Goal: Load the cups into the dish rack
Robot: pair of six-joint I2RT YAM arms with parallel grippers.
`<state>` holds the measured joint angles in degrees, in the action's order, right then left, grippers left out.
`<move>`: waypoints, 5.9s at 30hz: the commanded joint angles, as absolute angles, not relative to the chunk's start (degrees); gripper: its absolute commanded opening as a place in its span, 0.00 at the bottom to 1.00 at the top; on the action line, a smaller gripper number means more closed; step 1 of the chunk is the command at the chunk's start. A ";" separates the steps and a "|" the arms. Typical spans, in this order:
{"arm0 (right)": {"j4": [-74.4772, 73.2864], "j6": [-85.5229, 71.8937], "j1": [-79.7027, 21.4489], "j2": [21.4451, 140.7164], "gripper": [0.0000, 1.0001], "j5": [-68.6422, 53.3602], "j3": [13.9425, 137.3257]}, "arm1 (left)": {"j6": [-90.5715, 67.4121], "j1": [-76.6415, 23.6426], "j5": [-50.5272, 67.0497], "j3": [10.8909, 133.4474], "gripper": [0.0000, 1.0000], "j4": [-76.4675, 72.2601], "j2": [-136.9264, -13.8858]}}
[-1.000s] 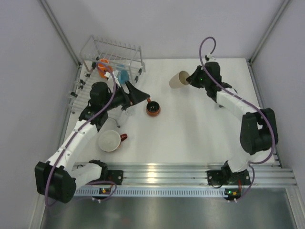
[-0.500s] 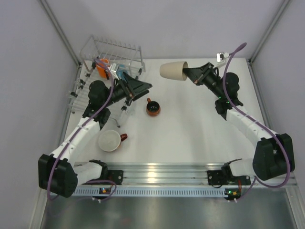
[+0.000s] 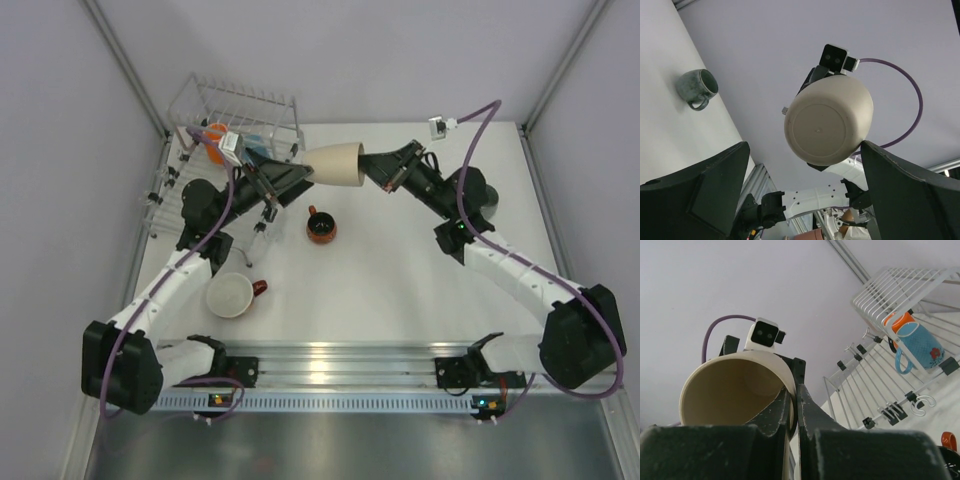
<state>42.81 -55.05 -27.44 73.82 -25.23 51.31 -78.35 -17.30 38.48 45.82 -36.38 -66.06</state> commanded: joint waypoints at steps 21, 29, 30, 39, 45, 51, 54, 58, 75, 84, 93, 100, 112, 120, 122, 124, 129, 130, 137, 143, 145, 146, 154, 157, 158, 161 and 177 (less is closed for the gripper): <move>49.84 -51.07 -33.22 75.06 0.00 -22.76 47.81 | -93.87 -17.67 36.04 39.55 0.37 -61.26 -68.38; 45.01 -48.35 -33.05 73.57 0.56 -22.41 47.64 | -92.56 -16.79 37.00 40.95 0.00 -62.06 -69.52; 44.04 -47.21 -32.79 72.96 0.61 -21.80 47.55 | -91.68 -16.53 37.26 41.48 0.00 -59.35 -68.74; 31.48 -40.00 -28.66 63.82 0.86 -16.35 46.76 | -52.01 -12.22 28.95 58.85 0.00 -5.10 -60.47; 23.22 -36.13 -26.81 60.30 0.91 -11.70 47.99 | -36.84 -11.95 16.89 66.61 0.00 12.37 -60.64; 18.02 -34.37 -26.19 58.10 0.93 -9.76 49.31 | -27.43 -9.85 4.15 71.72 0.00 22.84 -64.15; 16.18 -33.58 -25.06 57.13 0.93 -10.54 49.66 | -26.11 -5.38 2.82 72.86 0.00 23.90 -65.82; 12.93 -31.91 -23.65 54.59 0.93 -9.58 50.01 | -22.69 -2.73 -4.38 74.09 0.00 23.91 -68.81; 8.44 -27.69 -22.50 48.43 0.94 -3.78 50.45 | -12.57 2.63 -21.97 81.20 0.00 19.16 -86.64; 7.65 -26.63 -22.50 47.46 0.95 -2.73 50.54 | -11.87 4.39 -21.01 86.13 0.00 17.40 -97.03; 8.35 -26.19 -22.41 47.99 0.94 -2.28 49.92 | -9.58 4.75 -22.32 85.96 0.00 13.98 -101.16; 9.58 -26.10 -22.41 48.34 0.95 -3.08 49.57 | -10.02 5.62 -22.59 85.25 0.06 12.57 -103.09; 9.32 -25.31 -22.50 48.25 0.94 -2.20 49.04 | -9.49 5.98 -22.94 84.99 0.36 12.39 -104.76; 8.44 -24.87 -22.41 47.81 0.95 -1.58 49.40 | -9.67 5.98 -21.80 85.34 0.51 12.39 -104.59; 8.26 -24.79 -22.50 47.72 0.95 -1.32 49.48 | -9.58 5.98 -21.62 85.43 0.54 12.48 -104.33; 7.65 -24.87 -22.50 47.55 0.94 -1.06 49.66 | -9.49 5.98 -21.62 85.52 0.59 12.39 -103.80; 6.24 -24.87 -22.41 47.72 0.95 -0.70 50.62 | -9.75 5.98 -20.66 85.78 0.70 13.10 -102.48; 5.54 -24.87 -22.50 47.72 0.95 -0.53 50.71 | -10.02 5.98 -20.48 85.78 0.71 13.27 -102.05; 2.99 -25.14 -22.50 46.85 0.95 -0.26 52.03 | -10.64 5.98 -19.86 88.15 0.77 16.17 -102.22; 1.14 -24.79 -22.41 45.97 0.95 -0.26 52.82 | -10.63 6.06 -20.04 89.12 0.80 16.96 -101.78; 0.44 -24.61 -22.50 45.88 0.95 1.13 53.08 | -11.33 5.98 -19.86 89.47 0.80 17.49 -101.34; 0.18 -24.52 -22.50 45.79 0.95 1.40 53.26 | -11.69 5.98 -19.52 89.65 0.80 18.19 -100.99; -3.42 -21.54 -22.24 47.02 0.94 6.76 54.93 | -15.81 5.28 -12.49 86.84 0.80 18.98 -90.80; -4.48 -19.43 -21.97 48.51 0.94 10.27 55.55 | -17.40 4.40 -6.87 84.91 0.80 18.90 -86.24; -6.05 -19.16 -21.71 49.73 0.95 11.24 56.07 | -17.75 4.05 -5.72 84.21 0.80 18.90 -84.83; -8.17 -19.33 -19.69 52.19 0.95 13.18 56.95 | -20.56 2.12 1.64 80.34 0.79 18.72 -79.83; -17.93 -21.02 -2.13 68.71 0.89 11.46 63.54 | -31.02 -18.54 16.96 63.83 0.79 12.49 -65.40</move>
